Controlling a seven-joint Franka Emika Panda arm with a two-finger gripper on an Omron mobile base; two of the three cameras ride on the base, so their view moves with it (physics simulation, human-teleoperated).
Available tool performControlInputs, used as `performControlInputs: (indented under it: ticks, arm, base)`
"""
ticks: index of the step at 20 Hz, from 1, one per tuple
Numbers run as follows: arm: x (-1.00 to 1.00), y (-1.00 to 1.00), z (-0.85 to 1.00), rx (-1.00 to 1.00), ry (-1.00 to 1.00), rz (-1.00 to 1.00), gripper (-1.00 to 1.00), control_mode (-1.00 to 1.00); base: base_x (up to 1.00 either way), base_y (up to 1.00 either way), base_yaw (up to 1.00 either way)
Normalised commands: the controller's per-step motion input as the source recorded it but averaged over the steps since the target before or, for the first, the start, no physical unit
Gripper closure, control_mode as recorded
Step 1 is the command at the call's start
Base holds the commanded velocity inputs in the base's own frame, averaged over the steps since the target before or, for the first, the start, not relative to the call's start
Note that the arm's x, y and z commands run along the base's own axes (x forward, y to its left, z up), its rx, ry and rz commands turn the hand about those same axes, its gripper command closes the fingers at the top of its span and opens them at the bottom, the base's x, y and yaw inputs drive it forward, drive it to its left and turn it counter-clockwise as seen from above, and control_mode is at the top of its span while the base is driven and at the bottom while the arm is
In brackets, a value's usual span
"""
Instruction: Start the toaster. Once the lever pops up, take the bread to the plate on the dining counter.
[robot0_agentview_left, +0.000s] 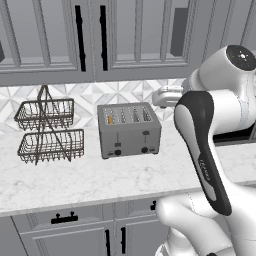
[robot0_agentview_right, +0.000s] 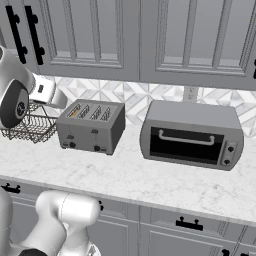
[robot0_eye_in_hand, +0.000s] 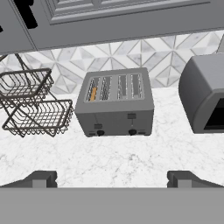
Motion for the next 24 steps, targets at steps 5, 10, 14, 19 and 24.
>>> performControlInputs:
  ticks: [5,10,14,19,24]
  arm:
    - [0.00,0.00,0.00,0.00,0.00,0.00,-1.00,-1.00]
    - [0.00,0.00,0.00,0.00,0.00,0.00,-1.00,-1.00]
    - [0.00,0.00,0.00,0.00,0.00,0.00,-1.00,-1.00]
    - [0.00,0.00,0.00,0.00,0.00,0.00,-1.00,-1.00]
    - [0.00,0.00,0.00,0.00,0.00,0.00,-1.00,-1.00]
  base:
    - [0.00,0.00,0.00]
    - [0.00,0.00,0.00]
    - [0.00,0.00,0.00]
    - [0.00,0.00,0.00]
    - [0.00,0.00,0.00]
